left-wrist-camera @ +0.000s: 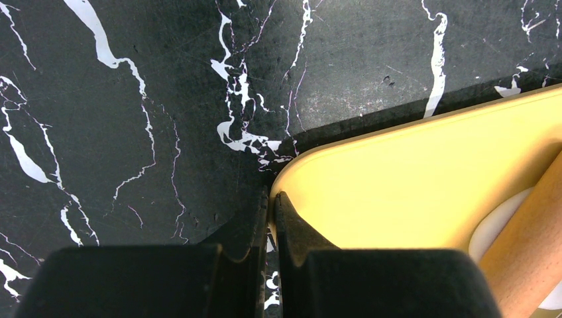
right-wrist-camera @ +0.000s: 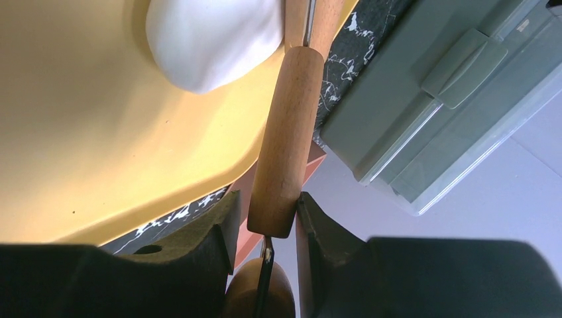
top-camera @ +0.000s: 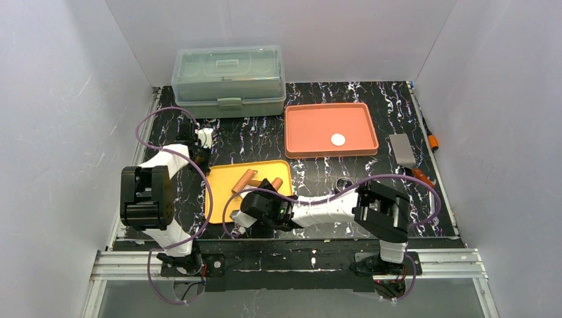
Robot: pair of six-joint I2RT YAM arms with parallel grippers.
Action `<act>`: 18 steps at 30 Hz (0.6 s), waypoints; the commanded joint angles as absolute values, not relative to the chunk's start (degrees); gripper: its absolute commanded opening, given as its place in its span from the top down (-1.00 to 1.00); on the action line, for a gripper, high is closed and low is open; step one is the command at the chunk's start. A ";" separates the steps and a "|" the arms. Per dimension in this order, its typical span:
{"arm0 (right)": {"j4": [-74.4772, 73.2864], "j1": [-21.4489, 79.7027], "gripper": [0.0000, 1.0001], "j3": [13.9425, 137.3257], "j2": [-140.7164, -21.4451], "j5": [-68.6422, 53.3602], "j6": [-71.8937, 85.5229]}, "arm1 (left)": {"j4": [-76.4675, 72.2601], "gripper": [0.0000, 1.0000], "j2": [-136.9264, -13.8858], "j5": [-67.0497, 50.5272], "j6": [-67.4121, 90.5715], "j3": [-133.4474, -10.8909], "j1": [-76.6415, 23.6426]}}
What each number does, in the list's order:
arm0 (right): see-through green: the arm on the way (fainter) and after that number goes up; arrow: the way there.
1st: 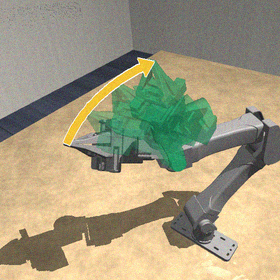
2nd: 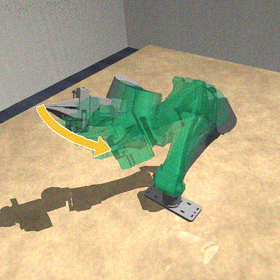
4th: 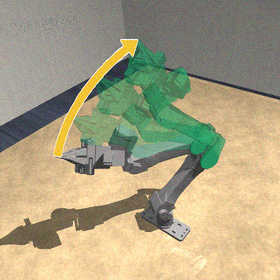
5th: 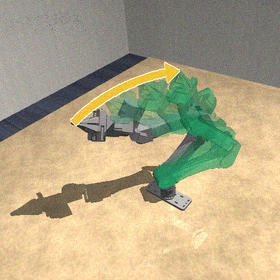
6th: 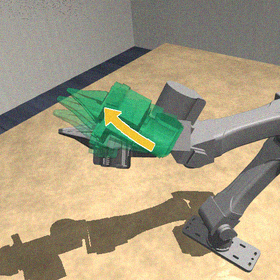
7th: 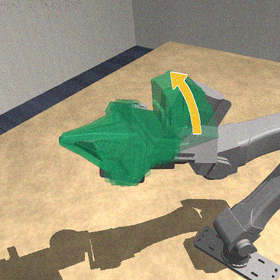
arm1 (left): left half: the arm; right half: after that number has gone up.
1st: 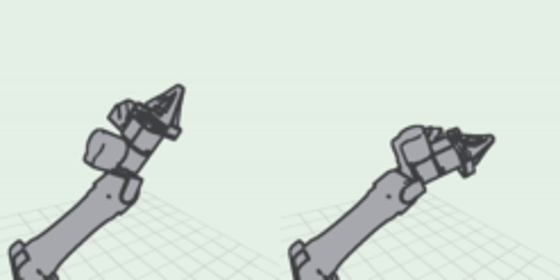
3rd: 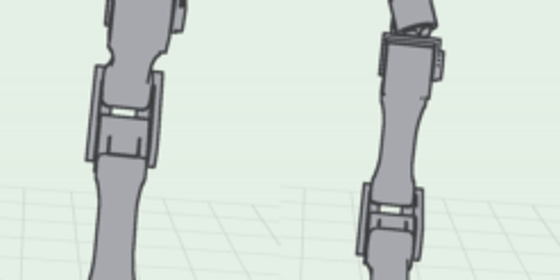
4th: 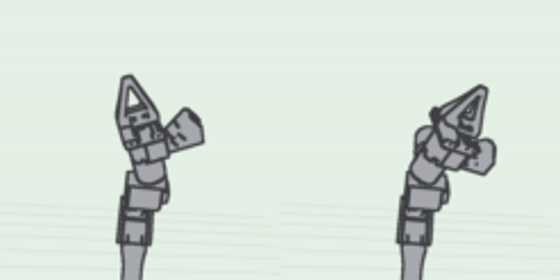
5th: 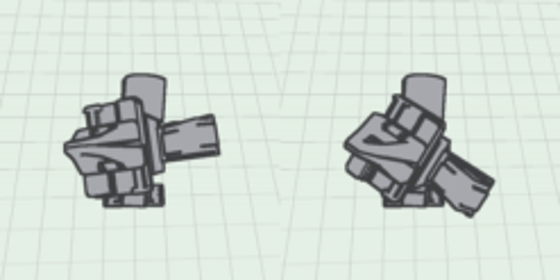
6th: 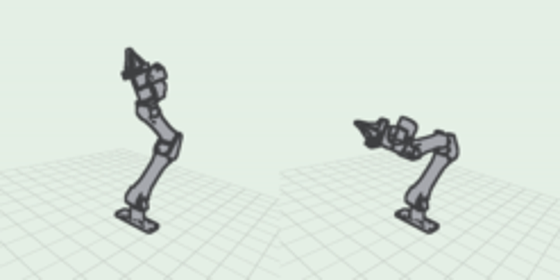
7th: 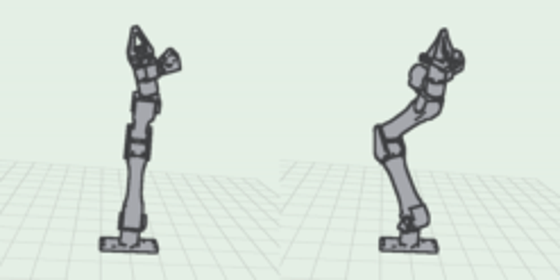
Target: Roll out the dumpling wrappers from the dough
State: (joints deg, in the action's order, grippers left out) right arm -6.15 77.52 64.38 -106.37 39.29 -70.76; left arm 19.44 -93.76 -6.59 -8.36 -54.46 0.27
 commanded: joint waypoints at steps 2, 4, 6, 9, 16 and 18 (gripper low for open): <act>-22.93 78.42 0.97 58.70 -108.45 27.67 -70.22 | 21.53 1.00 -93.70 -7.30 -8.93 -53.09 -0.09; -24.45 79.54 0.97 56.54 -105.98 28.53 -68.66 | 21.40 1.00 -93.68 -7.21 -8.92 -53.00 -0.09; -25.51 80.53 0.97 55.04 -103.69 28.89 -67.18 | 21.44 1.00 -93.76 -7.21 -8.94 -53.08 -0.09; -26.31 81.01 0.97 54.09 -102.50 29.35 -66.29 | 21.40 1.00 -93.94 -7.29 -8.90 -53.17 -0.09; -18.72 79.19 0.97 58.28 -109.48 27.78 -71.12 | 21.46 1.00 -93.75 -6.97 -8.97 -52.99 -0.09; -16.75 77.90 0.97 60.37 -111.73 27.16 -72.13 | 21.40 1.00 -93.53 -6.86 -9.05 -52.83 -0.09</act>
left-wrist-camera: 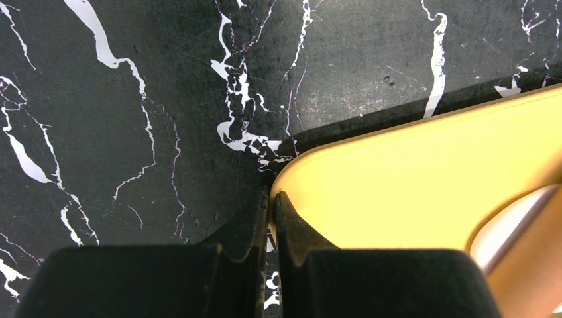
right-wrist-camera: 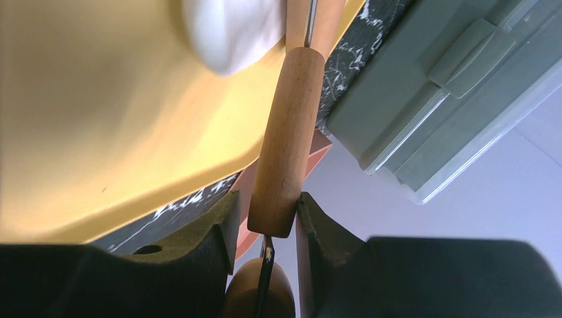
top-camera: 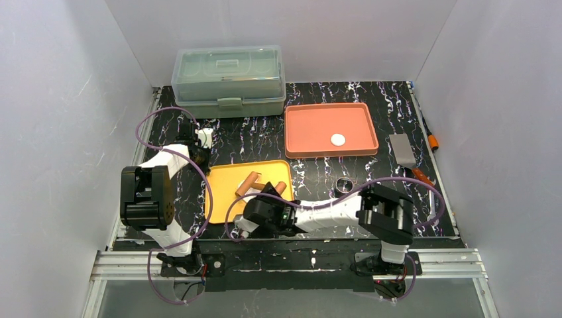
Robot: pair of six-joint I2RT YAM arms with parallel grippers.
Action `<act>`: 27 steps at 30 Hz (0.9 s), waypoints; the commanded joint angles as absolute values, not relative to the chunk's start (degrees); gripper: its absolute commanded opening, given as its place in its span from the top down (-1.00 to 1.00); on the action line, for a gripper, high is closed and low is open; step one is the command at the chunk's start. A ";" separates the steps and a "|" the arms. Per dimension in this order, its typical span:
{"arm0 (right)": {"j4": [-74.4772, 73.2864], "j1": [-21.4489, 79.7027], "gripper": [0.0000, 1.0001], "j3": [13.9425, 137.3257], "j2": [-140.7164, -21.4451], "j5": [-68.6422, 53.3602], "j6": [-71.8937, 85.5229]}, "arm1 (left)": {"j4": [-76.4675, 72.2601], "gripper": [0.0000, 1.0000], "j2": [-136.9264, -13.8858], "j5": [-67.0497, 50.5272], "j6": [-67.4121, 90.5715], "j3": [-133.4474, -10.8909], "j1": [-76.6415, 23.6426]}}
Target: Roll out the dumpling wrappers from the dough
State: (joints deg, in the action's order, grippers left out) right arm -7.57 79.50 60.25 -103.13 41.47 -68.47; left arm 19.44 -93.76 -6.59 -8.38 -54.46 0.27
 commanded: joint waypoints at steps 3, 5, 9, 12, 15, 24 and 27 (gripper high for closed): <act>-16.01 77.02 0.97 63.02 -113.72 27.21 -73.49 | 21.45 1.00 -93.64 -6.86 -9.08 -52.91 -0.09; -16.01 76.99 0.97 63.53 -113.60 27.29 -73.81 | 21.45 1.00 -93.69 -6.86 -9.11 -52.98 -0.09; -15.07 76.71 0.97 62.89 -112.43 28.72 -73.51 | 21.36 1.00 -93.80 -6.99 -9.04 -53.03 -0.09; -13.30 75.65 0.97 66.03 -112.53 28.68 -73.80 | 21.44 1.00 -94.02 -7.27 -8.95 -53.23 -0.09; -12.58 74.33 0.97 72.23 -114.59 29.03 -74.75 | 21.68 1.00 -94.00 -7.15 -8.88 -53.43 -0.09; -6.10 73.40 0.97 76.66 -111.09 32.16 -74.75 | 21.36 1.00 -93.79 -6.67 -9.18 -52.80 -0.09; -4.55 73.56 0.97 76.71 -107.42 33.99 -74.64 | 21.44 1.00 -94.16 -6.68 -9.16 -53.00 -0.09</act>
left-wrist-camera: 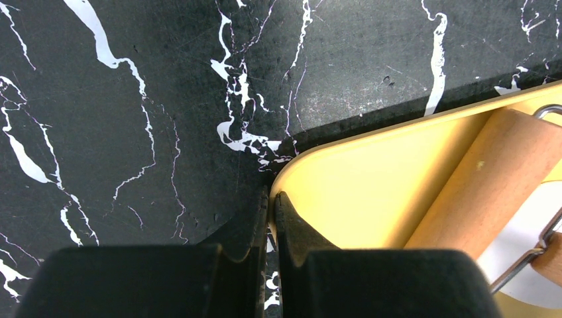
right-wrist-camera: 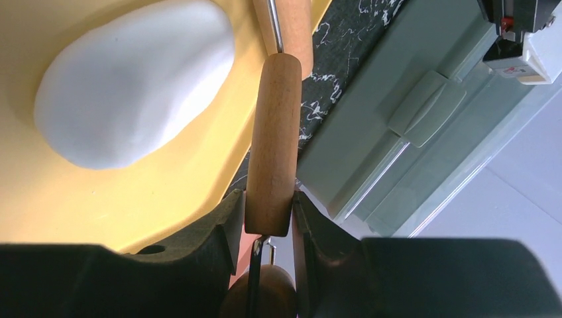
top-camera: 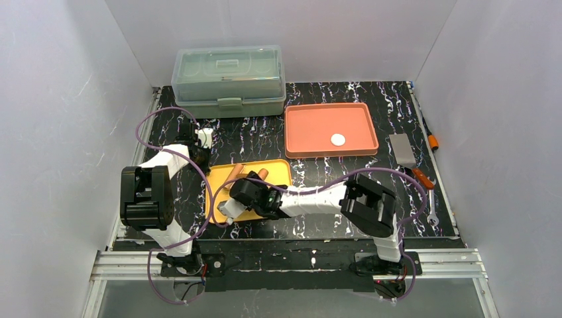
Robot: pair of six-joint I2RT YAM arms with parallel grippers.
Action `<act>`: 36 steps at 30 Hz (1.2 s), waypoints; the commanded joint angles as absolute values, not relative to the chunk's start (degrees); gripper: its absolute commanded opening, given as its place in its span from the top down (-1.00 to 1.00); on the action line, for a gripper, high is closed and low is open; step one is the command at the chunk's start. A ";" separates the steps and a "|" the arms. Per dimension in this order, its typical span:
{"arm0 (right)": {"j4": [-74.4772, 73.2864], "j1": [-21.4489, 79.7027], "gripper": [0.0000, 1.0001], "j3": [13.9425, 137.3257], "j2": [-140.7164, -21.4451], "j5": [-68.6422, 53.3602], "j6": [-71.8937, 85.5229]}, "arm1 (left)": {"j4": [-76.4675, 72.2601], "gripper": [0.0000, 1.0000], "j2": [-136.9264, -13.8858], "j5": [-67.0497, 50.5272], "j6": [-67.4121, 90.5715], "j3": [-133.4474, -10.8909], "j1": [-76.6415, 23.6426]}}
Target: Roll out the dumpling wrappers from the dough
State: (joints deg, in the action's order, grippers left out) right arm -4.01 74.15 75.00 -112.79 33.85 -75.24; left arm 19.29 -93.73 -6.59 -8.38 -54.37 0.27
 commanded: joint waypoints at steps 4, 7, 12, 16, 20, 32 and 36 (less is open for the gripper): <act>-4.46 74.36 0.97 75.50 -101.55 35.93 -74.36 | 21.28 1.00 -94.09 -6.59 -9.31 -52.82 -0.09; -7.12 75.31 0.97 73.12 -97.85 37.55 -73.67 | 21.20 1.00 -94.07 -6.59 -9.40 -52.74 -0.09; -13.50 76.54 0.97 66.17 -92.86 38.83 -69.73 | 21.18 1.00 -94.10 -6.77 -9.38 -52.73 -0.09; -16.09 77.28 0.97 63.06 -92.46 39.45 -68.52 | 21.18 1.00 -94.20 -6.78 -9.42 -52.64 -0.09; -21.03 77.63 0.97 63.25 -94.37 40.28 -66.09 | 21.23 1.00 -94.07 -6.60 -9.54 -52.52 -0.09; -23.88 83.80 0.97 55.15 -91.98 37.59 -63.71 | 21.17 1.00 -94.29 -6.42 -9.49 -52.65 -0.09; -19.23 83.80 0.97 53.85 -92.49 37.87 -66.00 | 21.08 1.00 -94.48 -6.47 -9.55 -52.62 -0.09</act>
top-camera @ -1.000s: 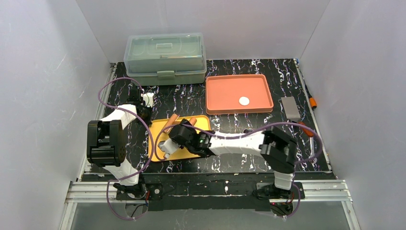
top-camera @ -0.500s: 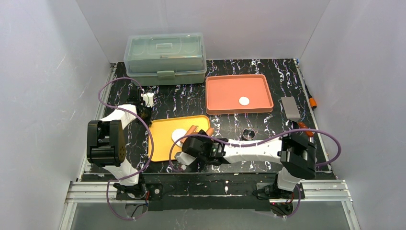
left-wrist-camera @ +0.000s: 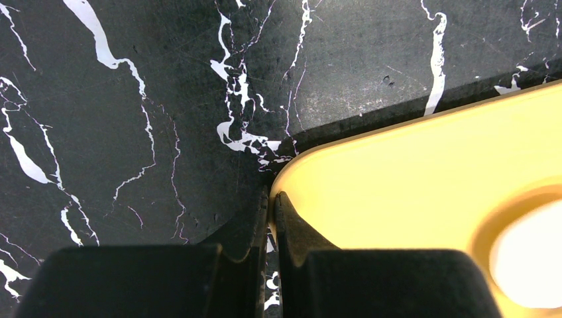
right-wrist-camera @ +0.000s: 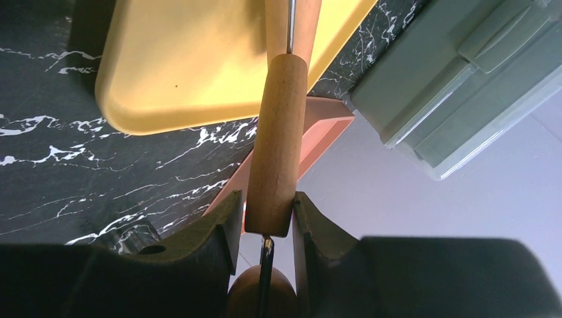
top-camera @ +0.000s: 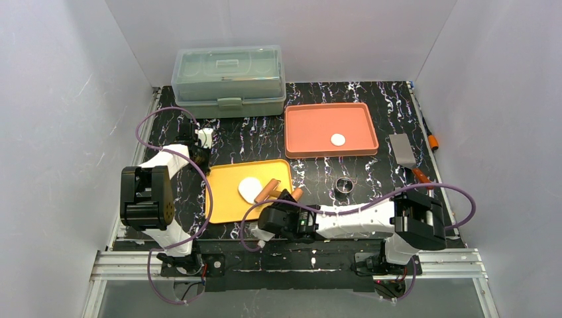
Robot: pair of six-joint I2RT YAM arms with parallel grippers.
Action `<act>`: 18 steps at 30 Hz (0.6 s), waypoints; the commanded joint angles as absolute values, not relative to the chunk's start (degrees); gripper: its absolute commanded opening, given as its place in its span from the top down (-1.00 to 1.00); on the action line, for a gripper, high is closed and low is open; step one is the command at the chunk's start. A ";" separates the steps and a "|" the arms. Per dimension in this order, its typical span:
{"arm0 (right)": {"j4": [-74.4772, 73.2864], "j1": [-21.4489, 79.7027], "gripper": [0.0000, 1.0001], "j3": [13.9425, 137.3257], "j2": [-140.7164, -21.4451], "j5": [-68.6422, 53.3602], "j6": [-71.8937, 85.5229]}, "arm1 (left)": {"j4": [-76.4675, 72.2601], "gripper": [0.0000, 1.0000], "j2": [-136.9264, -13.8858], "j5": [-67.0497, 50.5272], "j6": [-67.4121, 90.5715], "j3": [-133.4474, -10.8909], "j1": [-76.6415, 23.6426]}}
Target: Roll out the dumpling wrappers from the dough
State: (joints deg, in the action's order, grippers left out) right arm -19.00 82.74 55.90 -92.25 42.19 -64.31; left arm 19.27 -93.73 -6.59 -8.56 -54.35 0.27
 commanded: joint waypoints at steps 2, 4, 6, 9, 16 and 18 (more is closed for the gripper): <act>-18.34 83.62 0.97 56.25 -95.07 37.00 -66.07 | 21.34 1.00 -94.60 -6.57 -9.46 -52.90 -0.09; -17.17 83.26 0.97 57.68 -97.72 36.60 -66.28 | 21.44 1.00 -94.37 -6.61 -9.47 -52.69 -0.09; -15.89 83.23 0.97 57.73 -98.39 36.05 -67.08 | 21.19 1.00 -94.03 -6.50 -9.53 -52.36 -0.09; -23.10 83.32 0.97 55.78 -93.06 38.34 -63.78 | 21.19 1.00 -94.36 -6.76 -9.52 -52.65 -0.09; -20.58 82.22 0.97 55.98 -90.87 39.35 -64.08 | 21.14 1.00 -93.84 -6.42 -9.79 -52.24 -0.09; -20.83 81.12 0.97 56.30 -88.92 41.48 -65.25 | 21.01 1.00 -93.80 -6.33 -9.84 -52.19 -0.09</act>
